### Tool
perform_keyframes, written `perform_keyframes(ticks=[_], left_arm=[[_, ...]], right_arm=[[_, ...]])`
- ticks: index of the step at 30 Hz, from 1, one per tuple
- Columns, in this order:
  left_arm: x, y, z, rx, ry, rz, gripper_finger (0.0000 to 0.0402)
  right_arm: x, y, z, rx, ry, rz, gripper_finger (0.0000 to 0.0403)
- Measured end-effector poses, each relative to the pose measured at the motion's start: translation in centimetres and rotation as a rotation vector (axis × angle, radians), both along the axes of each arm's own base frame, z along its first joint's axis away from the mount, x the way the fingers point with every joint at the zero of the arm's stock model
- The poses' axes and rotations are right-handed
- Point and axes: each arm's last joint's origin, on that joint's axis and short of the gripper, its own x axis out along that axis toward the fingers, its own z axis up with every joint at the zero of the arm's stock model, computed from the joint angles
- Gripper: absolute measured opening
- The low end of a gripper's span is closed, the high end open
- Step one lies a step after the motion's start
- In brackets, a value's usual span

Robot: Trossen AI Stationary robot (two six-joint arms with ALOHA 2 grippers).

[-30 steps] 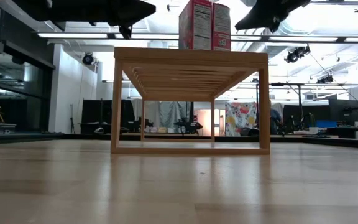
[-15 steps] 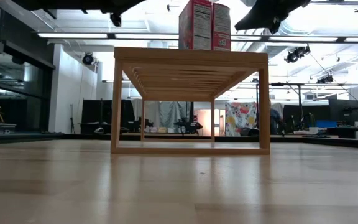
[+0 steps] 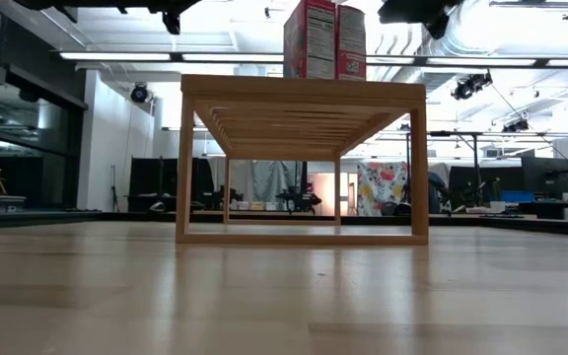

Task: Stack cereal on shelf
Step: Put the yellow cereal box on the shelf aligned with the other yellow cereal box

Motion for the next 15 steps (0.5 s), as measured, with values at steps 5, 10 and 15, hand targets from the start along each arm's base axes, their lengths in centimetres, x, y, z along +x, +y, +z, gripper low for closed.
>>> perform_keyframes(ticks=[5, 10, 15], left_arm=[[0.1, 0.0, 0.0, 0.029, 0.002, 0.003, 0.0000], [0.1, 0.0, 0.1, 0.044, -0.008, 0.005, 0.0000], [0.1, 0.0, 0.1, 0.038, -0.008, 0.004, 0.0000]], right_arm=[[-1.5, 0.0, 2.2, 0.249, 0.091, -0.116, 0.0162], [-3.7, 0.3, 2.0, 0.604, 0.392, -0.336, 0.0253], [-5.2, 2.2, 0.2, 0.951, 0.628, -0.547, 0.0288]])
